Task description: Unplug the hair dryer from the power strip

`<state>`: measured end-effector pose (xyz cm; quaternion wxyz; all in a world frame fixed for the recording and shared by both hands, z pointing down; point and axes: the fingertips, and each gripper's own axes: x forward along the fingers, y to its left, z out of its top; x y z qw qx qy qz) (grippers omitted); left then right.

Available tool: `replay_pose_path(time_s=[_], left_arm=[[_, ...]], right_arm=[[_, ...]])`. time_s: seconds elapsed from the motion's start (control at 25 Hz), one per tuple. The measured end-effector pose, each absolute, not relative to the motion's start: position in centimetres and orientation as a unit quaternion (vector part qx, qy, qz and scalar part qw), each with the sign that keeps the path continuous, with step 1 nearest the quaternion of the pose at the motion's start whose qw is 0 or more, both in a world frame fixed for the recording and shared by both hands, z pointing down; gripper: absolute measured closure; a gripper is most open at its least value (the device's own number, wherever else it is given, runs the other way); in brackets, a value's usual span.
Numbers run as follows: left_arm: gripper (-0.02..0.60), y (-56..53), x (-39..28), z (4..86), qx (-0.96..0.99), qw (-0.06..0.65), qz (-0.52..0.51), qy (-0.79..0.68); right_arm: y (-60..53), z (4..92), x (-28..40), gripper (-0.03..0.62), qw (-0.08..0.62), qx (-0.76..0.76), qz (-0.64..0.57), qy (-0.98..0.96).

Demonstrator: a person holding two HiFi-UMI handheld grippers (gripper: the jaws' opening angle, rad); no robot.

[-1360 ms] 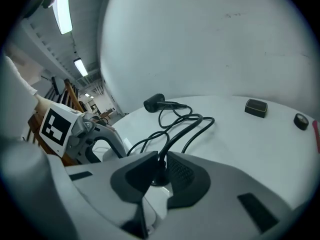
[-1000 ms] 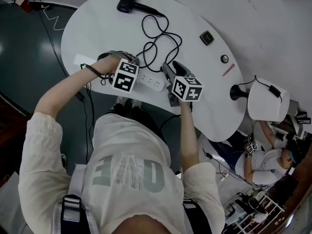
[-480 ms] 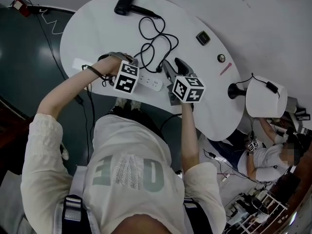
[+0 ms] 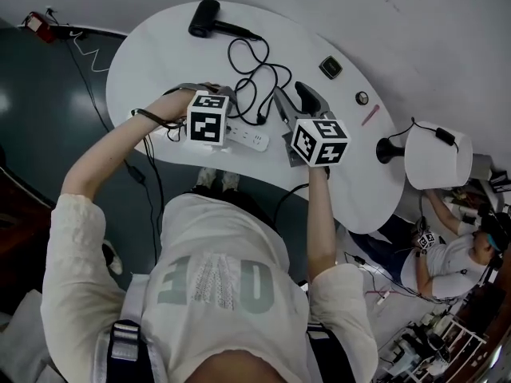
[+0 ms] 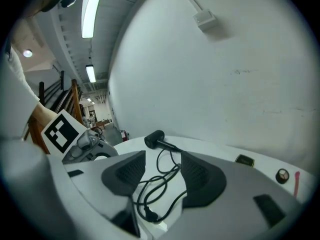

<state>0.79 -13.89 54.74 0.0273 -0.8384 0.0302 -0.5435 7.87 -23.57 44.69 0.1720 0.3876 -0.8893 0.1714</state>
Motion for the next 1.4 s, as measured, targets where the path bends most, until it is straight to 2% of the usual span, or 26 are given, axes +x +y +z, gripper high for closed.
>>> replay_pose_path(time_s=[0.12, 0.32, 0.48, 0.52, 0.6, 0.84, 0.96, 1.16, 1.4], left_arm=[[0.311, -16.8, 2.5, 49.7, -0.870, 0.032, -0.485, 0.085], [0.325, -20.5, 5.1, 39.4, -0.927, 0.033, -0.315, 0.202], [0.411, -21.2, 5.3, 32.9, -0.929, 0.037, -0.183, 0.319], [0.451, -21.3, 4.7, 31.5, -0.920, 0.043, -0.157, 0.357], [0.574, -21.3, 2.9, 29.0, -0.892, 0.048, -0.108, 0.437], [0.575, -18.6, -2.6, 24.0, -0.822, 0.020, 0.046, 0.567], [0.575, -17.9, -3.9, 24.0, -0.798, 0.027, 0.055, 0.600], [0.575, -18.1, -5.0, 25.9, -0.780, -0.009, 0.030, 0.625], [0.575, -17.9, -5.0, 25.6, -0.786, 0.008, 0.045, 0.617]], right_arm=[[-24.7, 41.0, 7.6, 0.384, 0.150, 0.403, 0.135, -0.893], [-25.3, 33.7, 7.1, 0.387, 0.103, 0.438, 0.060, -0.891], [-24.7, 28.4, 7.9, 0.423, 0.058, 0.489, -0.001, -0.870], [-24.4, 27.3, 8.4, 0.437, 0.043, 0.507, -0.012, -0.861], [-23.4, 25.4, 9.2, 0.466, 0.016, 0.543, -0.031, -0.839], [-19.3, 23.3, 10.5, 0.589, -0.045, 0.591, -0.046, -0.804], [-18.5, 24.3, 10.6, 0.589, -0.032, 0.596, -0.044, -0.801], [-18.4, 26.2, 10.1, 0.589, -0.007, 0.594, -0.033, -0.803], [-18.5, 25.8, 10.2, 0.589, 0.006, 0.591, -0.049, -0.805]])
